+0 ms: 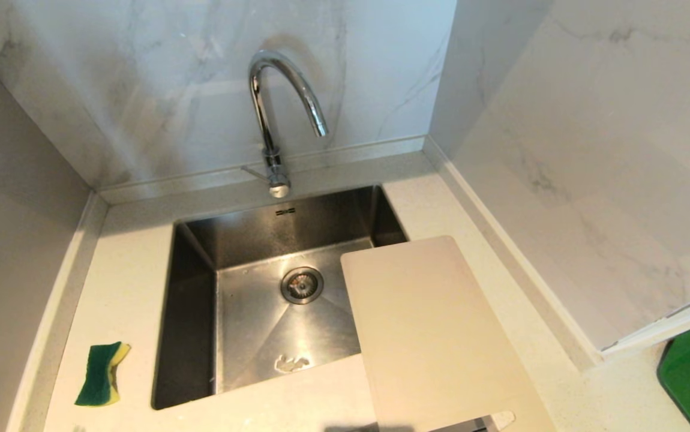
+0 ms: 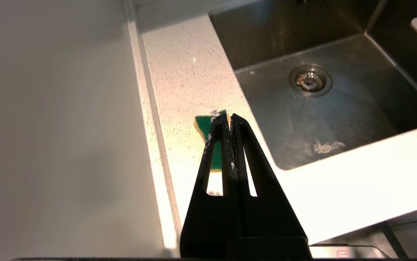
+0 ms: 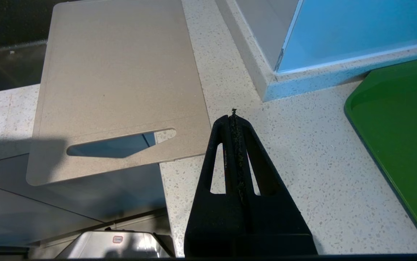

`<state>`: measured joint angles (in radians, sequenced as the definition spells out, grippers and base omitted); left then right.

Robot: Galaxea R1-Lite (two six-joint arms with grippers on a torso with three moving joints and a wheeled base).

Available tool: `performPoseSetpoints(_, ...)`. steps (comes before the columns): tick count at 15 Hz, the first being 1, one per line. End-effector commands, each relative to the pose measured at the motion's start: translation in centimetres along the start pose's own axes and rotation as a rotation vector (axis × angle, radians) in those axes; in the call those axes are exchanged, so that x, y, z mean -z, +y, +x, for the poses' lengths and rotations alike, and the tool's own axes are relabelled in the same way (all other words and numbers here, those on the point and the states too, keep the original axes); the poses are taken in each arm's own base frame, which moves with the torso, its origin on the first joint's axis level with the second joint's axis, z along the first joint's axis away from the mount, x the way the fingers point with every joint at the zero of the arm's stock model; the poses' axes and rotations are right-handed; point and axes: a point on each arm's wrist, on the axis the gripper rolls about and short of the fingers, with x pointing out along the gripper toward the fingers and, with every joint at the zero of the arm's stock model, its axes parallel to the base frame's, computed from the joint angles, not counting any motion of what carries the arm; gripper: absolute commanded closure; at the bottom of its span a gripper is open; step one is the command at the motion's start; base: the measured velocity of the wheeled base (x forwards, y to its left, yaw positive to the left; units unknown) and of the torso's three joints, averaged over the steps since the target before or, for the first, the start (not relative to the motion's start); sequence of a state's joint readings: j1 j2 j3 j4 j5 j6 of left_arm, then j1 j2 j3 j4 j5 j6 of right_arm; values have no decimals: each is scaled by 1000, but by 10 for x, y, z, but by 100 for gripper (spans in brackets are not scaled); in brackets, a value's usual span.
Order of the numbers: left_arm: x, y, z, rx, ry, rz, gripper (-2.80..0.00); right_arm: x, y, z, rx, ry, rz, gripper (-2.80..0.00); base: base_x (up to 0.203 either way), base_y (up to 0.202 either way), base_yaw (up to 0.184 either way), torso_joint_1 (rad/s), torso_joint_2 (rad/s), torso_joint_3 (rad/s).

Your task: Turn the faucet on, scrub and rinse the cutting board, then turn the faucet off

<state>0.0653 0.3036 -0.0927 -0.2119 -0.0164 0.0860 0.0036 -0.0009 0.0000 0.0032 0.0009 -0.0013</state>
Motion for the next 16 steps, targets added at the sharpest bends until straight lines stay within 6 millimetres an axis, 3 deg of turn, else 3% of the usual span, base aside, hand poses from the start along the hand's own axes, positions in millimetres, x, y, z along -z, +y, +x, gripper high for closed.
performPoseSetpoints(1, 13, -1, -3, 1, -14, 3, 0, 0, 0, 0, -1, 1, 0, 0, 0, 0, 0, 0, 0, 0)
performPoseSetpoints(10, 27, -3, -3, 31, 40, 1, 0, 0, 0, 0, -1, 0, 0, 0, 0, 0, 0, 0, 0, 0)
performPoseSetpoints(16, 49, -4, -24, 69, -12, 5, 0, 0, 0, 0, -2, 0, 1, 0, 0, 0, 0, 0, 0, 0)
